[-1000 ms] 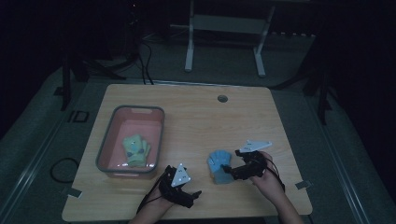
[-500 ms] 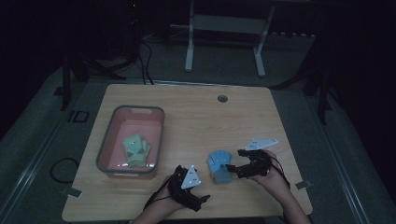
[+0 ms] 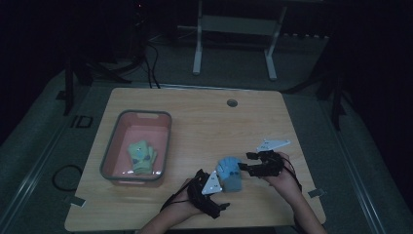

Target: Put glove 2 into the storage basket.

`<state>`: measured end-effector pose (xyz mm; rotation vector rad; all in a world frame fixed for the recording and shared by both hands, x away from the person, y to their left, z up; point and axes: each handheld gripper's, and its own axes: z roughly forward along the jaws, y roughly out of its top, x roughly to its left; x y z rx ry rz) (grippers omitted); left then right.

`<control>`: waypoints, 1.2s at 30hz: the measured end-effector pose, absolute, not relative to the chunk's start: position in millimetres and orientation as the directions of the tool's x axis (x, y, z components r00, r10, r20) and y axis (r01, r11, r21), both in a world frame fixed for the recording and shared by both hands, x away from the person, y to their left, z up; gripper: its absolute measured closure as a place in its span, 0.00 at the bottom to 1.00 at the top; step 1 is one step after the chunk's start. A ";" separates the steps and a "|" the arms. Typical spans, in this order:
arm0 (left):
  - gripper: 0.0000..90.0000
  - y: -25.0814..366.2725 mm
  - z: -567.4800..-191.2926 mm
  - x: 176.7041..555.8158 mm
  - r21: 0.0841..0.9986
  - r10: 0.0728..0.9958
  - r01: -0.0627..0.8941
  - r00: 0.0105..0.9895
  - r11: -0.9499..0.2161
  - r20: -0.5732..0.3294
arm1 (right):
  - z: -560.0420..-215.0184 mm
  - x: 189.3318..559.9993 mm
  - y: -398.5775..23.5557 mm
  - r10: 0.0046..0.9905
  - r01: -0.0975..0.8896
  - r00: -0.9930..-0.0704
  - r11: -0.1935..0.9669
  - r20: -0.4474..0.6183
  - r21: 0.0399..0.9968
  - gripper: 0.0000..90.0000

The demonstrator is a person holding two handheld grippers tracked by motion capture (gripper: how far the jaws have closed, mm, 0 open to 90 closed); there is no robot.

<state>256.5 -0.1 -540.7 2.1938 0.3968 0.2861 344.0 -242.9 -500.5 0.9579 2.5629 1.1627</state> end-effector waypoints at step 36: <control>0.35 -38.3 -557.2 289.4 0.750 0.242 0.039 0.956 -0.660 0.163 | -549.7 374.5 -218.1 0.653 0.571 -0.742 0.495 0.153 0.655 0.35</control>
